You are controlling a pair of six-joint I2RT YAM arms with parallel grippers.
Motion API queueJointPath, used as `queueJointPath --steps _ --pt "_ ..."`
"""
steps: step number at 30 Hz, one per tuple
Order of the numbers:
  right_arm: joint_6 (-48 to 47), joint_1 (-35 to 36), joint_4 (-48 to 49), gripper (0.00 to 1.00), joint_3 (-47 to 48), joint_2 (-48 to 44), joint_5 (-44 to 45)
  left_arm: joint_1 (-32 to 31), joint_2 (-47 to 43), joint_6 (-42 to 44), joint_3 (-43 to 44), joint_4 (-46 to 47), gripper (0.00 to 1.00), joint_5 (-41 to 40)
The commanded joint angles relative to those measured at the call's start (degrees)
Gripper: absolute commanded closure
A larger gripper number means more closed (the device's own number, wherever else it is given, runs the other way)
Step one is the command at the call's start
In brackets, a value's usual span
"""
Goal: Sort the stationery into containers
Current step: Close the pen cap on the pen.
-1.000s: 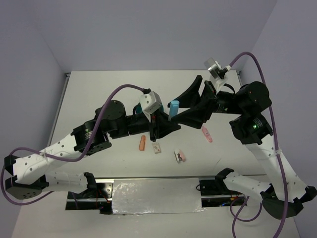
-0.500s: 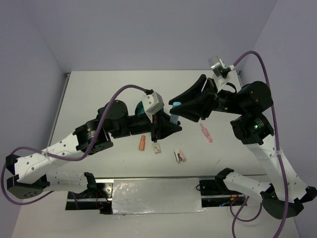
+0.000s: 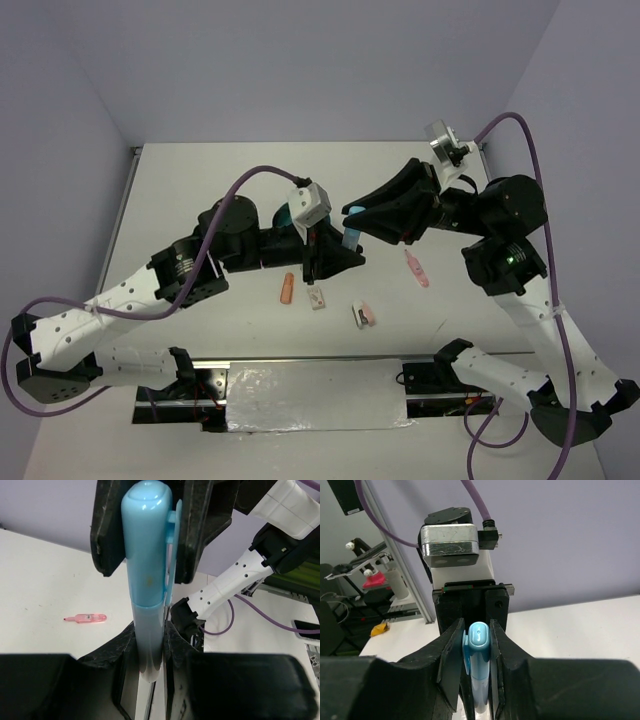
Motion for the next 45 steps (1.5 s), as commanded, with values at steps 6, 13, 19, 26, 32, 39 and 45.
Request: queueJointPath --steps 6,13,19,26,32,39,45 --pt "4.5 -0.1 3.8 1.0 -7.4 0.9 -8.9 6.0 0.3 -2.6 6.3 12.8 1.0 7.7" --pt "2.8 0.0 0.9 1.0 -13.6 0.4 -8.9 10.6 0.4 0.2 11.4 11.2 1.0 11.3" --pt "3.1 0.1 -0.2 1.0 -19.6 -1.9 -9.8 14.3 1.9 1.1 18.0 10.1 1.0 13.6" --pt "7.7 2.0 5.3 1.0 -27.3 -4.1 -9.4 16.5 3.2 -2.5 17.7 15.9 1.0 15.6" --pt "9.6 2.6 7.4 1.0 -29.8 -4.9 -9.2 17.4 4.3 -2.6 19.2 15.8 1.0 16.3" --pt "2.2 0.7 -2.6 1.0 -20.2 -2.9 1.7 17.4 0.0 -5.0 5.6 15.6 0.93 11.8" --pt "4.4 -3.0 0.6 1.0 -14.3 1.6 4.7 17.3 -4.5 -8.6 -7.6 16.5 0.56 8.2"
